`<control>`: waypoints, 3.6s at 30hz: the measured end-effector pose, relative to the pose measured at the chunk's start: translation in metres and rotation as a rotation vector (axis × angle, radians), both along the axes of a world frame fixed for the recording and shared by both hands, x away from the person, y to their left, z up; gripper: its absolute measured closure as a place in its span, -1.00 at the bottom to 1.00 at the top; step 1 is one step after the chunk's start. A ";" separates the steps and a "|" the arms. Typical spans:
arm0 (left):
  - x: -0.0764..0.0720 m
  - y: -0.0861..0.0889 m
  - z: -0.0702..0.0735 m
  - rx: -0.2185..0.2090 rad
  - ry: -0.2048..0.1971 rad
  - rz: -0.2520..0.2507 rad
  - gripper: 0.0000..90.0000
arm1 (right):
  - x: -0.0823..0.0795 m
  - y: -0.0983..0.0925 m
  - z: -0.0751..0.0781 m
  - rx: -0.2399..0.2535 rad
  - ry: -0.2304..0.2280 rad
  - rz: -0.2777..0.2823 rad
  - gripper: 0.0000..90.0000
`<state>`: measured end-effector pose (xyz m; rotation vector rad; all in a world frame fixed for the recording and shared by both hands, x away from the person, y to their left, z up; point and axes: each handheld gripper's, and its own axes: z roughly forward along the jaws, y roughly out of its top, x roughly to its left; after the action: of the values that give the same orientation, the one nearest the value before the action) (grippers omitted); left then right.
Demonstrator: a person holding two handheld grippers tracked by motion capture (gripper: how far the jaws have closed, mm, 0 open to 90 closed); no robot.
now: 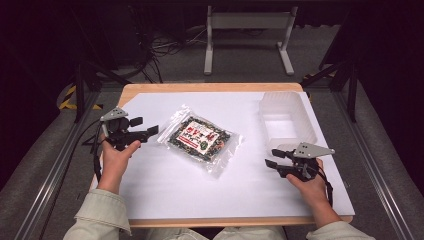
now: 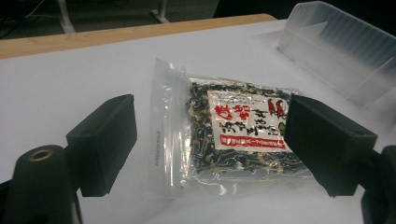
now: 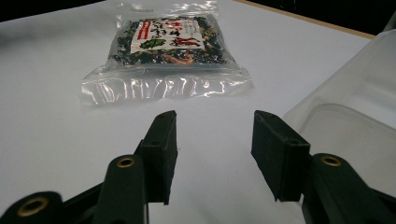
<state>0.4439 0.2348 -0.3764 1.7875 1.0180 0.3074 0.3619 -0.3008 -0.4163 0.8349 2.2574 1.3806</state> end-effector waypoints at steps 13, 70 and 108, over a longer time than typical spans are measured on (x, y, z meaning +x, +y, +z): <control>0.038 0.005 -0.024 -0.028 0.078 0.038 -0.68 | -0.010 -0.003 -0.002 -0.015 0.008 -0.015 0.08; 0.056 -0.024 -0.066 0.104 0.345 -0.066 0.58 | -0.024 -0.006 -0.002 -0.064 -0.020 -0.027 -0.05; -0.006 -0.027 0.026 0.017 -0.092 -0.138 0.99 | -0.027 -0.003 0.005 -0.048 -0.043 -0.019 -0.06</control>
<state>0.4380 0.2081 -0.3509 1.8315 0.8254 0.3099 0.3348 -0.3038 -0.4117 0.8009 2.2350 1.3186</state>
